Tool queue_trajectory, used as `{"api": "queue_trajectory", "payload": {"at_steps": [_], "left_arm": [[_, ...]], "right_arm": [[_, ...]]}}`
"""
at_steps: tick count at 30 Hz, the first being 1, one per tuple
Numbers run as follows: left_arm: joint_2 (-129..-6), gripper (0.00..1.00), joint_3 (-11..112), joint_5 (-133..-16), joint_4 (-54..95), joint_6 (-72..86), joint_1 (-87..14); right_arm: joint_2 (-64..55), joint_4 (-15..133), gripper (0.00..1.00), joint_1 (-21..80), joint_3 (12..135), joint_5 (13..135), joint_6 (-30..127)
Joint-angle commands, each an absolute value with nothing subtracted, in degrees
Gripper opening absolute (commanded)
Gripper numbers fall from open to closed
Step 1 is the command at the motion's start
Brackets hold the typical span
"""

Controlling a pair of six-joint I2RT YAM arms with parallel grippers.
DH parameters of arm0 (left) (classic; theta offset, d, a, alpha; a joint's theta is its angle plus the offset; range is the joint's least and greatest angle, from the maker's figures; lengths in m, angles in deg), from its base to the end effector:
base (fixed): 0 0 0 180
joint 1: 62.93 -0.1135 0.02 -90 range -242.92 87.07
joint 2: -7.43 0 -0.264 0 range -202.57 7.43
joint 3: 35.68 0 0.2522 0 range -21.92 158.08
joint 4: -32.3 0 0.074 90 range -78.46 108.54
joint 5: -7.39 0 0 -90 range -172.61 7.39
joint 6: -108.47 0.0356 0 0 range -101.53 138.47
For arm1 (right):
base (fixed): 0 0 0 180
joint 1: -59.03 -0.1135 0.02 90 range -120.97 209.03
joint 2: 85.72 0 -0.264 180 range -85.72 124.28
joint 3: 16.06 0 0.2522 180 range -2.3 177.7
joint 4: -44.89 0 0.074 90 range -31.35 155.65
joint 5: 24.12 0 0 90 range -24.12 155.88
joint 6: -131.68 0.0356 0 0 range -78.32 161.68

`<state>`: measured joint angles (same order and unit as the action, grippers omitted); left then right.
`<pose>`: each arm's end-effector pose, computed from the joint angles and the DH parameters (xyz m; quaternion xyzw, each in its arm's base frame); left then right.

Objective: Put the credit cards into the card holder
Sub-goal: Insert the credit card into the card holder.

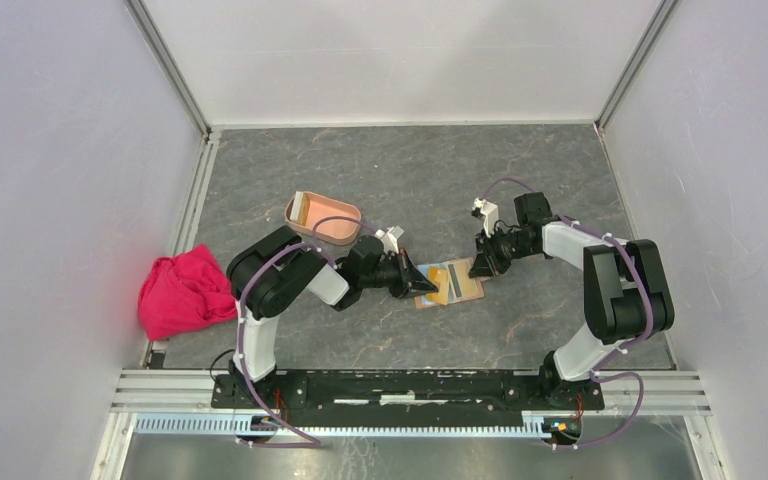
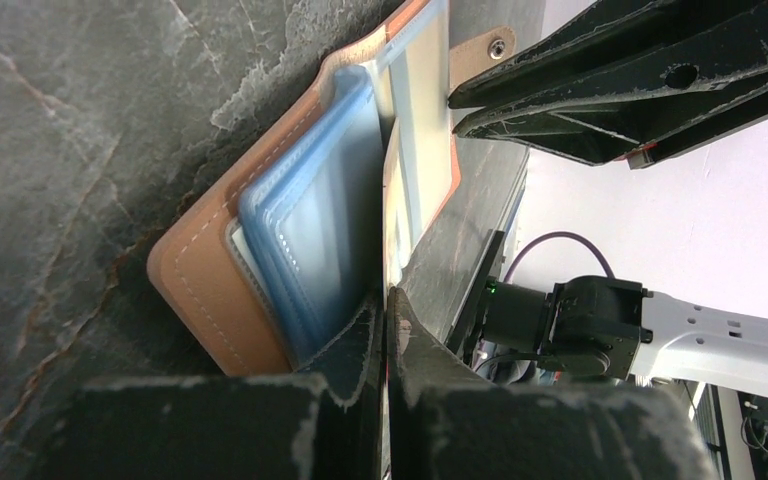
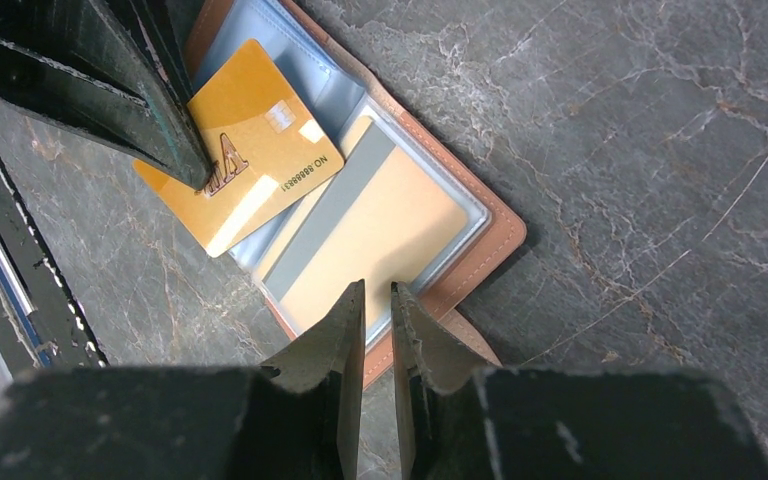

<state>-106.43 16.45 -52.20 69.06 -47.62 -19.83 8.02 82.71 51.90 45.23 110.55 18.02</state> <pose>0.2368 -0.2463 0.0886 -0.0240 0.8255 -0.5509 0.1202 0.2783 0.0600 0.1481 -0.3047 0.8613 0.3477 0.2106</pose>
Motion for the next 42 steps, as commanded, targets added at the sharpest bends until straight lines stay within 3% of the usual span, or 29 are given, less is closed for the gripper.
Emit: {"api": "queue_trajectory", "payload": {"at_steps": [1, 42], "left_arm": [[-107.44, 0.02, 18.34, -52.61, 67.19, -44.22, -20.03], [-111.19, 0.04, 18.05, -51.8, 69.29, -54.78, -20.21]], "right_arm": [[8.12, 82.6, 0.21, 51.47, 47.09, 110.49, 17.68], [7.7, 82.56, 0.21, 49.37, 47.09, 109.39, 17.95]]}}
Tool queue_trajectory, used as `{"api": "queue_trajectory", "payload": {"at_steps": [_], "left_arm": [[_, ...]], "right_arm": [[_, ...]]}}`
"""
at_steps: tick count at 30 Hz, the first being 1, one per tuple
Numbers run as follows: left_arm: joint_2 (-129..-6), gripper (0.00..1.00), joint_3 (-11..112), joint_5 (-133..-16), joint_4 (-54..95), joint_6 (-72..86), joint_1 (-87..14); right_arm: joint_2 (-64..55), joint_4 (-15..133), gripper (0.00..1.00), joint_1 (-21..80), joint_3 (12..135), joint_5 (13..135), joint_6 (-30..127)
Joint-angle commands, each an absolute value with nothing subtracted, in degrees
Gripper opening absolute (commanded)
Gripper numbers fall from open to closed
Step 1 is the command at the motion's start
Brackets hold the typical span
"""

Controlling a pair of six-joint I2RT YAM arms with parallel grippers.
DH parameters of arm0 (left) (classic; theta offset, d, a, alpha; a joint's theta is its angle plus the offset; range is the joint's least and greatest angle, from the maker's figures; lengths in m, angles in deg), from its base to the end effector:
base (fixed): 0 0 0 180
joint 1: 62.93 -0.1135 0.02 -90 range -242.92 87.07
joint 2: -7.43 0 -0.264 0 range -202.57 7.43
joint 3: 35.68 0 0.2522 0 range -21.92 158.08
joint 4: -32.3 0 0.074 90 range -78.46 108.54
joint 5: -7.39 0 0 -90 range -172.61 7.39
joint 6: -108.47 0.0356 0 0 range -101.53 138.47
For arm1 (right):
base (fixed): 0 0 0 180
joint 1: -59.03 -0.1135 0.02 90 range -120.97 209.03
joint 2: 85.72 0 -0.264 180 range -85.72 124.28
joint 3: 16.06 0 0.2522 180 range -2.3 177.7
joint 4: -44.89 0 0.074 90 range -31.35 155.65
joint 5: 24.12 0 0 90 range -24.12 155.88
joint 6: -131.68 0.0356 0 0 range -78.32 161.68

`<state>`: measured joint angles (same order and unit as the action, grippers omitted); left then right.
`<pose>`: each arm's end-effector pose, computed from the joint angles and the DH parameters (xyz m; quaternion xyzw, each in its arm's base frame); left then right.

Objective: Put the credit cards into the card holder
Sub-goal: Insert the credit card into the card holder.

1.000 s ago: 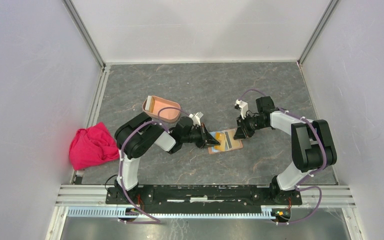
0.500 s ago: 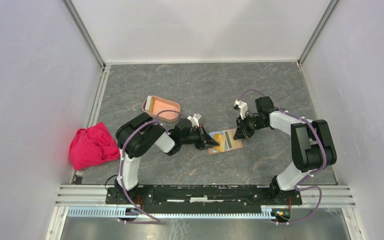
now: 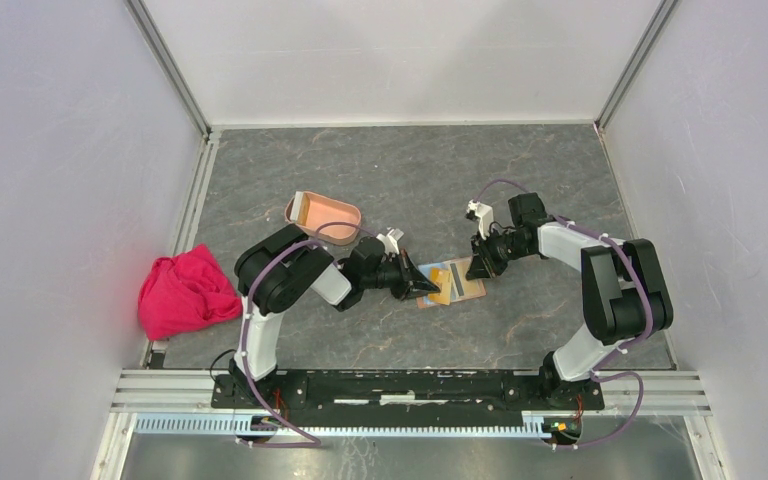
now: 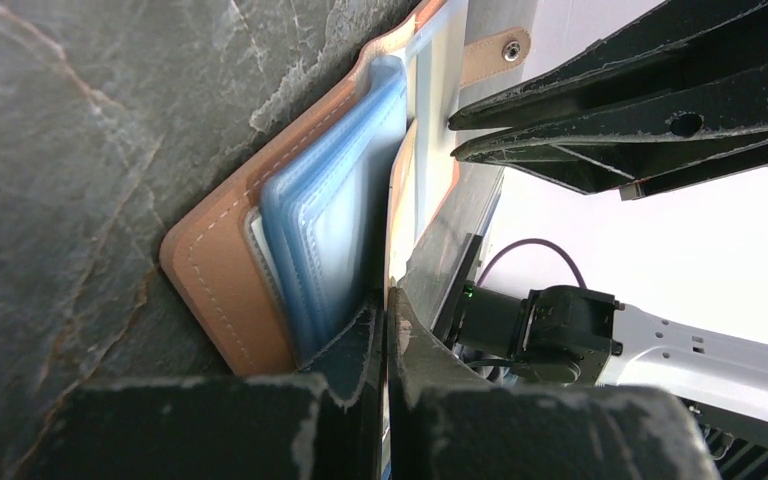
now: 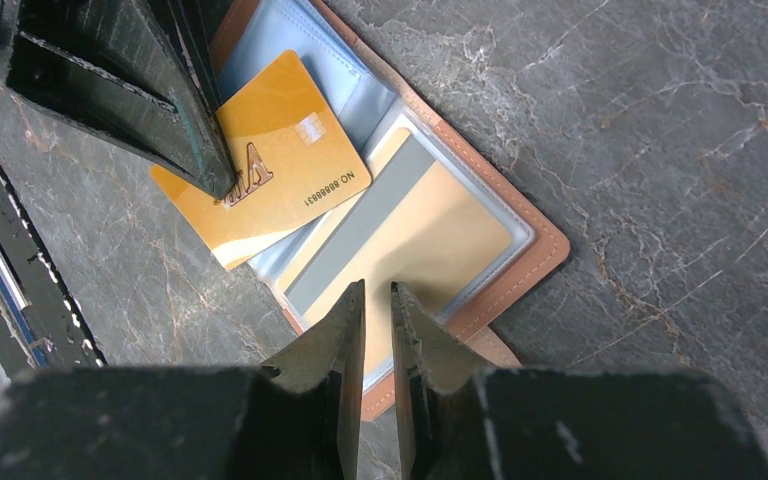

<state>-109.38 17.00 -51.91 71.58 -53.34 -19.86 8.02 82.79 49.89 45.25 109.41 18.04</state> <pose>0.2389 -0.2482 0.0782 -0.0636 0.8226 -0.5576 0.0914 0.2762 0.0693 0.1477 -0.3190 0.8600 0.3424 0.2035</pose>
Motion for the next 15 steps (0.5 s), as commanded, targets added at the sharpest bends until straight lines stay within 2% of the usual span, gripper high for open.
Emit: {"api": "queue_trajectory", "payload": {"at_steps": [1, 15], "left_arm": [[-111.28, 0.04, 18.25, -51.85, 69.19, -54.95, -20.21], [-111.37, 0.06, 20.79, -53.71, 64.01, -54.15, -20.3]], "right_arm": [[7.76, 82.56, 0.21, 49.21, 47.09, 109.3, 17.95], [7.81, 82.23, 0.21, 48.69, 47.08, 108.71, 18.21]]}}
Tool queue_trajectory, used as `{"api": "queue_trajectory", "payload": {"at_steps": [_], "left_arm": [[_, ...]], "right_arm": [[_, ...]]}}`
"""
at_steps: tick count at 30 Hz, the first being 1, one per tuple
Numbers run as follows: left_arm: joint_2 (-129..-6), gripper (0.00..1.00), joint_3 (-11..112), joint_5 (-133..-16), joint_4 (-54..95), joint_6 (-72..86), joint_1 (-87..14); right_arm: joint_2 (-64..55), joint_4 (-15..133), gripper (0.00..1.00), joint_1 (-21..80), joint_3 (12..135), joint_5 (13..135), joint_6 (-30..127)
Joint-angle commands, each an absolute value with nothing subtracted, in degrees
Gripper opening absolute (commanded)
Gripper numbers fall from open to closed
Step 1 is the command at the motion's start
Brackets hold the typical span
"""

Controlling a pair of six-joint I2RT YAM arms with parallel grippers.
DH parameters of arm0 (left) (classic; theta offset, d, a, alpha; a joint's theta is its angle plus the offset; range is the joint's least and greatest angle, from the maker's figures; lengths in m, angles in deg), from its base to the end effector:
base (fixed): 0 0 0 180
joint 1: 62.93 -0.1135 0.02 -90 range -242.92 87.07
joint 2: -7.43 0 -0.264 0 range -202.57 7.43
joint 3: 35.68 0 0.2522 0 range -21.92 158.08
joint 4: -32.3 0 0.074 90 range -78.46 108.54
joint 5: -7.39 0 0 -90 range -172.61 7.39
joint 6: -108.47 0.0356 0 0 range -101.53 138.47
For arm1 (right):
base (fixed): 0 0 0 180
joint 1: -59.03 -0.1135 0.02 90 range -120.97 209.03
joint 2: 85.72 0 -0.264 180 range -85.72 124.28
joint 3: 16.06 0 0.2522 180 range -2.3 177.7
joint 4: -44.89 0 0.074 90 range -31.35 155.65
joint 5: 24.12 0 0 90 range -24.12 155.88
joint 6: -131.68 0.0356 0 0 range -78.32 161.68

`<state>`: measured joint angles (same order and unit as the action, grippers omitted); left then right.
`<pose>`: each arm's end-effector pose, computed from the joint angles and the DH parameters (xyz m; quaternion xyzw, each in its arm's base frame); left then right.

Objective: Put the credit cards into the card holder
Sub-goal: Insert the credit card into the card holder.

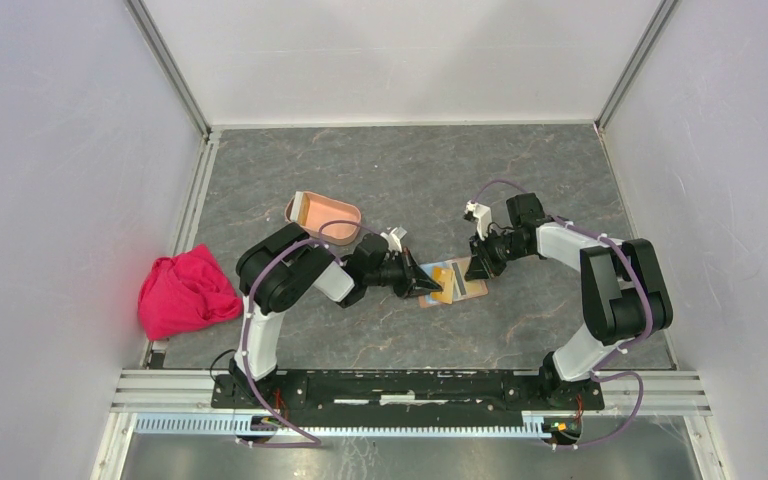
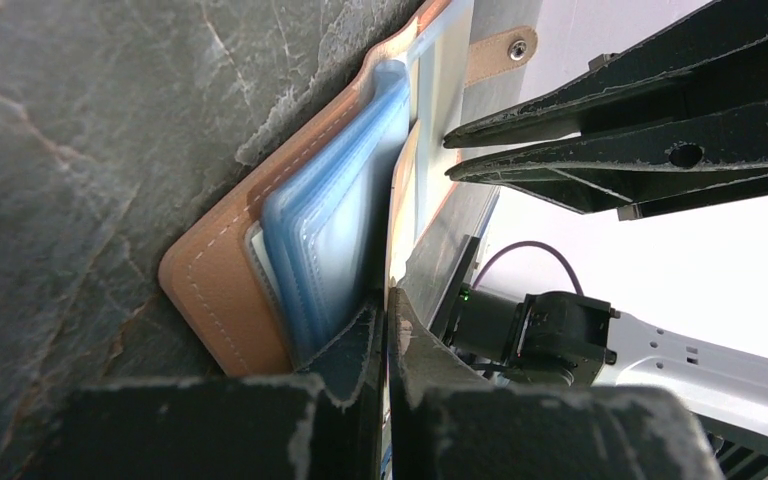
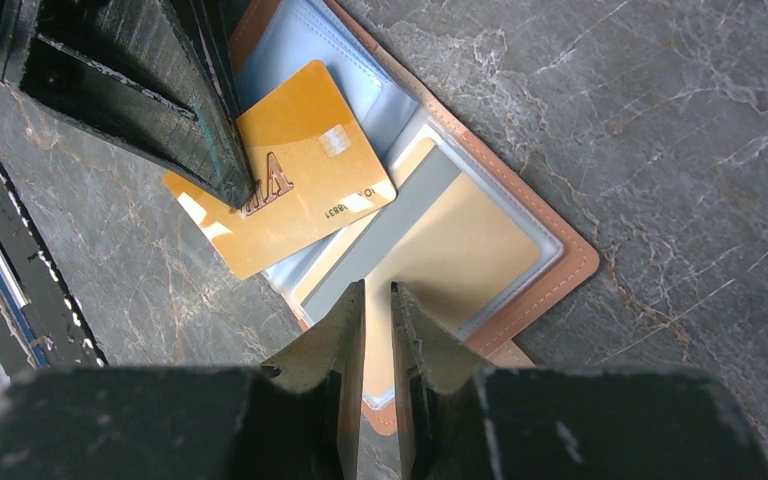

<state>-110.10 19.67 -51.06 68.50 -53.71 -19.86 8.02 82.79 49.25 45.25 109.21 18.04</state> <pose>0.2455 -0.2550 0.0789 -0.0656 0.8260 -0.5543 0.0784 0.2754 0.0723 0.1476 -0.3237 0.8589 0.3419 0.2015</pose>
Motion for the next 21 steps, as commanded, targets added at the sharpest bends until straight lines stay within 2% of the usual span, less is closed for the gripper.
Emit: {"api": "queue_trajectory", "payload": {"at_steps": [1, 8, 15, 21], "left_arm": [[-111.39, 0.06, 20.8, -54.01, 64.13, -54.28, -20.36], [-110.96, 0.06, 21.15, -55.74, 65.0, -55.47, -20.47], [-108.68, 0.05, 19.58, -55.62, 65.07, -55.49, -20.47], [-106.34, 0.05, 19.68, -55.94, 61.9, -54.13, -20.47]], "right_arm": [[7.93, 82.29, 0.21, 48.67, 47.09, 108.61, 18.21], [7.56, 83.13, 0.21, 48.26, 47.89, 109.62, 17.17], [-0.22, 81.51, 0.25, 49.64, 46.68, 107.38, 15.84], [0.18, 81.76, 0.28, 51.6, 46.78, 105.11, 16.29]]}}
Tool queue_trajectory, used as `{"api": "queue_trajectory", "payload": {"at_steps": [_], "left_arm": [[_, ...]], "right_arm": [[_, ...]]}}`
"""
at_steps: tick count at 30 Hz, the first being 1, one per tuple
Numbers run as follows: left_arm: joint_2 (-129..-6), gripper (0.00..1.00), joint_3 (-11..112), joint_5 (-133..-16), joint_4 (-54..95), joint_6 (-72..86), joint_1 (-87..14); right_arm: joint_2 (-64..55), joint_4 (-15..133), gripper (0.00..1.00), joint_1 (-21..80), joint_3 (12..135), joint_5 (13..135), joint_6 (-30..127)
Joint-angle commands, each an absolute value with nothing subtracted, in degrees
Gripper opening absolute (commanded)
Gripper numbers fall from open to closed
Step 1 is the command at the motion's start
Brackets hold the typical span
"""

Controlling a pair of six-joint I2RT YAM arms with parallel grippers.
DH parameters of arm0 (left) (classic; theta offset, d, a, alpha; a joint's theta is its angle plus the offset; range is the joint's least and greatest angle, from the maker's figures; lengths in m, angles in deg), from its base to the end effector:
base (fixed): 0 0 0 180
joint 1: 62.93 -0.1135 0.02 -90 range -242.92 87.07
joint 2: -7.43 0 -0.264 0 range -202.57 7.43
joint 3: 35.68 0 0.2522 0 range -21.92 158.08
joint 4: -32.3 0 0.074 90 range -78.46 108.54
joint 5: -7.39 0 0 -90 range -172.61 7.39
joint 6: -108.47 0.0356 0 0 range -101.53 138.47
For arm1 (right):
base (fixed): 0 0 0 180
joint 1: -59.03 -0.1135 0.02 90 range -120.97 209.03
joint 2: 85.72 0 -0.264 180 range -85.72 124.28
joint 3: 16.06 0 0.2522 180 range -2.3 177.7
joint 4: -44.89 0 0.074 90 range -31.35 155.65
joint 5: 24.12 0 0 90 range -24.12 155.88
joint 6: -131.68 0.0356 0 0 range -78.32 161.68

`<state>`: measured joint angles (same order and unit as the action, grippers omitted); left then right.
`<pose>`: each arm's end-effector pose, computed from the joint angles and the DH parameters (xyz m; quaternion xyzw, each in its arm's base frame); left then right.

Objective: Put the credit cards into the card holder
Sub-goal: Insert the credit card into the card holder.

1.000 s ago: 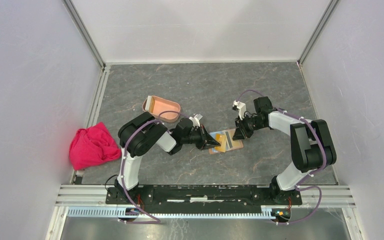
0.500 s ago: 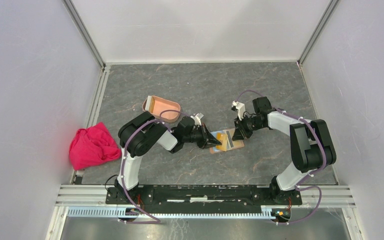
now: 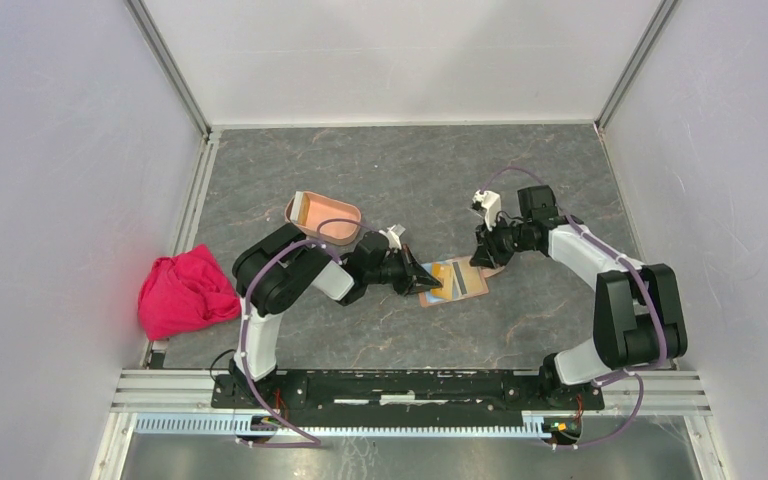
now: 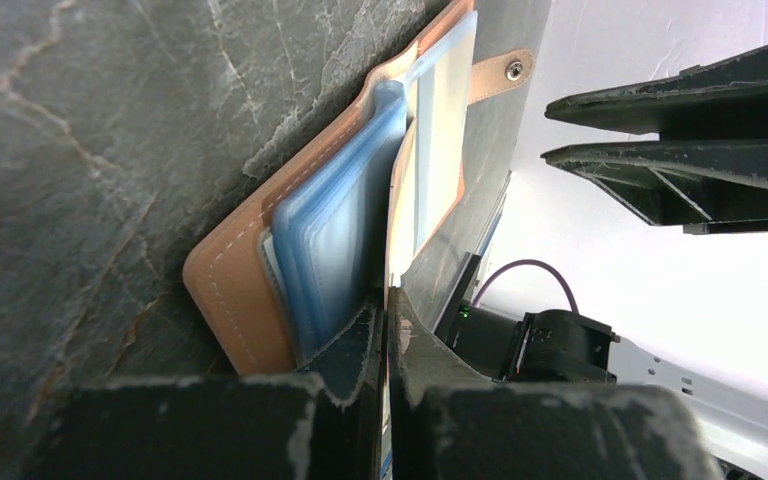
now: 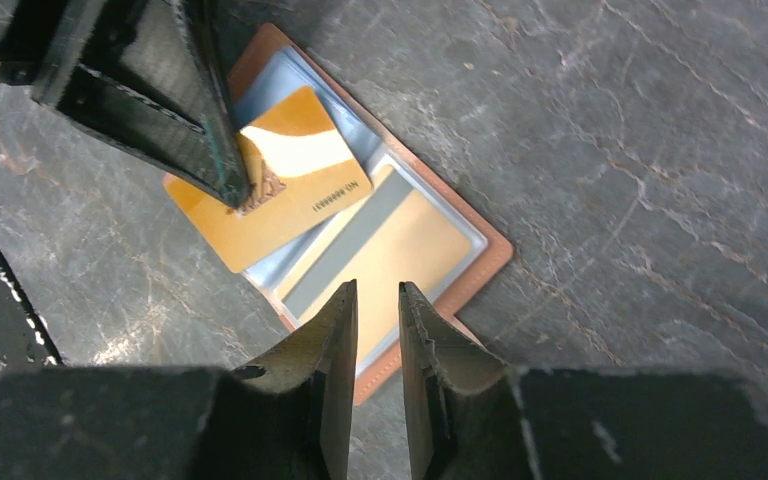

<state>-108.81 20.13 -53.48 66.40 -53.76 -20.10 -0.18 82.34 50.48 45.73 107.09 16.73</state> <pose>0.2488 -0.2543 0.0843 -0.0804 0.8290 -0.5454 0.0938 0.2723 0.0647 0.1868 -0.3451 0.8429 0.3042 0.2790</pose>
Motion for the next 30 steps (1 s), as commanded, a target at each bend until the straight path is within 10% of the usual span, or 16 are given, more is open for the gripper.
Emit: {"api": "queue_trajectory", "payload": {"at_steps": [1, 30], "left_arm": [[-106.23, 0.05, 19.78, -55.99, 61.48, -53.98, -20.47], [-110.3, 0.04, 25.98, -54.93, 57.34, -52.76, -20.21]], "right_arm": [[0.75, 81.87, 0.28, 51.81, 46.91, 104.93, 16.36], [10.87, 84.68, 0.21, 51.69, 48.32, 104.56, 15.58]]}}
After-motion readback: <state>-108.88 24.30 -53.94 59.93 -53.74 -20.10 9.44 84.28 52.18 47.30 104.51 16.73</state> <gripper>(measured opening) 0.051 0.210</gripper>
